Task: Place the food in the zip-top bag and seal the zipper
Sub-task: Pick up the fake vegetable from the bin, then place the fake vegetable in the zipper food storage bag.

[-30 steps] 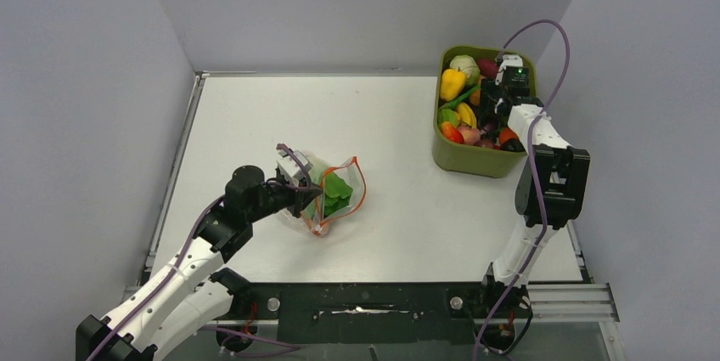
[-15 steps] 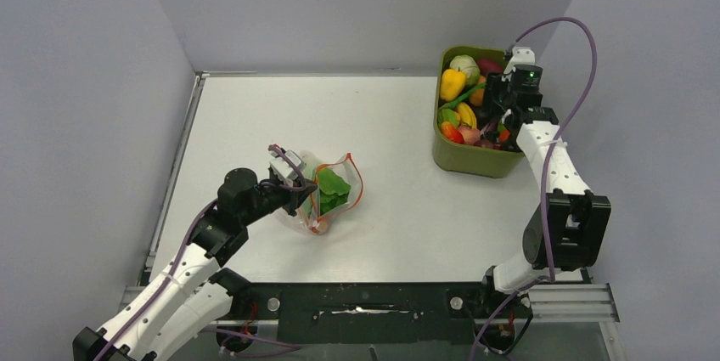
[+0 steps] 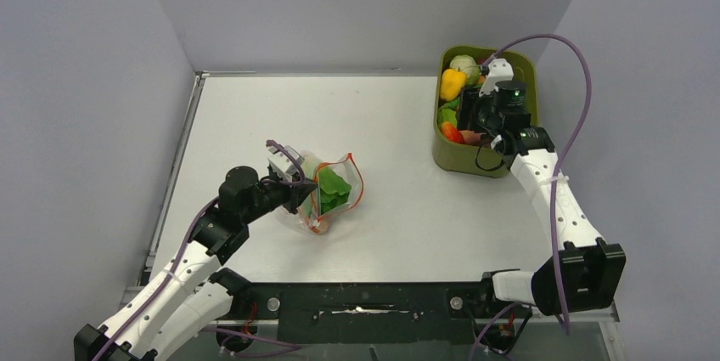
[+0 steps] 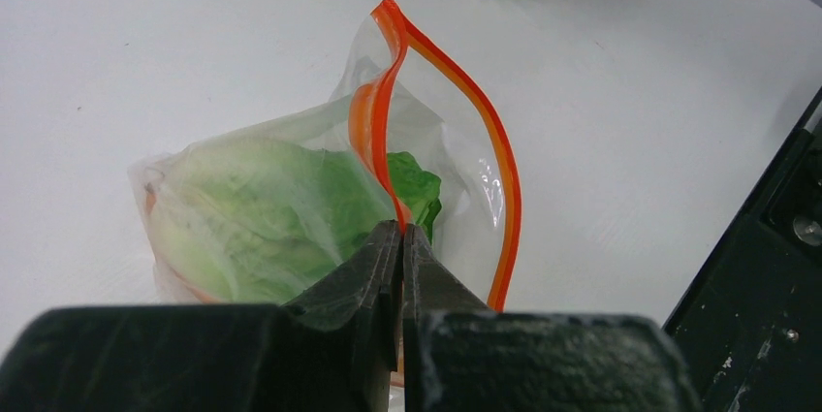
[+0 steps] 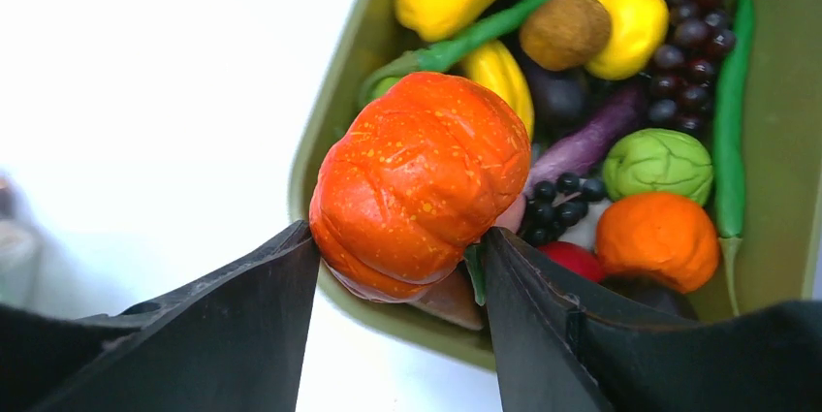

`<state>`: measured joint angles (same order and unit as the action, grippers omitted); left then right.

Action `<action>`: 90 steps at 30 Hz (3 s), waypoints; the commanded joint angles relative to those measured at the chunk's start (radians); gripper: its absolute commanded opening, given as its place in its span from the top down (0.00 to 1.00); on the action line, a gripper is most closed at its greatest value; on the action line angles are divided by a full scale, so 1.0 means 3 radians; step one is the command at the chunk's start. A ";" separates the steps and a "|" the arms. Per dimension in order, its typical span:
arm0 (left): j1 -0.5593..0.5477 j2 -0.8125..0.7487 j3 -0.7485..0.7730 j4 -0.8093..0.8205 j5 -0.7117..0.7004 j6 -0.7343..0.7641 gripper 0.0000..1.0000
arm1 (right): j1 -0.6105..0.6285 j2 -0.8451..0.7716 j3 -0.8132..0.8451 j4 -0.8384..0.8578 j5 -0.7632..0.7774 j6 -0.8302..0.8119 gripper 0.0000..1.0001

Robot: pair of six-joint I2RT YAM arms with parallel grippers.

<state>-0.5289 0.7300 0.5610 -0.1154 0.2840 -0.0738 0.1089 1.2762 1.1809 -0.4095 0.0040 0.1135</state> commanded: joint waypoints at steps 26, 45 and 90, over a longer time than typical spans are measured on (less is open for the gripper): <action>0.0040 0.0149 0.0284 0.0543 -0.0106 -0.0561 1.00 | 0.2122 -0.0794 -0.0988 0.1326 -0.0442 0.0959 0.56; 0.0037 0.0030 0.0083 0.0756 0.0052 -0.0725 1.00 | 0.2516 0.0180 -0.0777 0.1475 -0.0333 0.0849 0.50; 0.0040 0.0013 0.0055 0.0957 0.0159 -0.0807 1.00 | 0.1928 -0.0073 -0.1002 0.1232 -0.0689 0.0996 0.65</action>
<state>-0.5217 0.7372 0.5293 0.0650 0.3088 -0.3183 0.6922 1.2335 0.8825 -0.1516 -0.1402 0.3824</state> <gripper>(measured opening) 0.013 0.356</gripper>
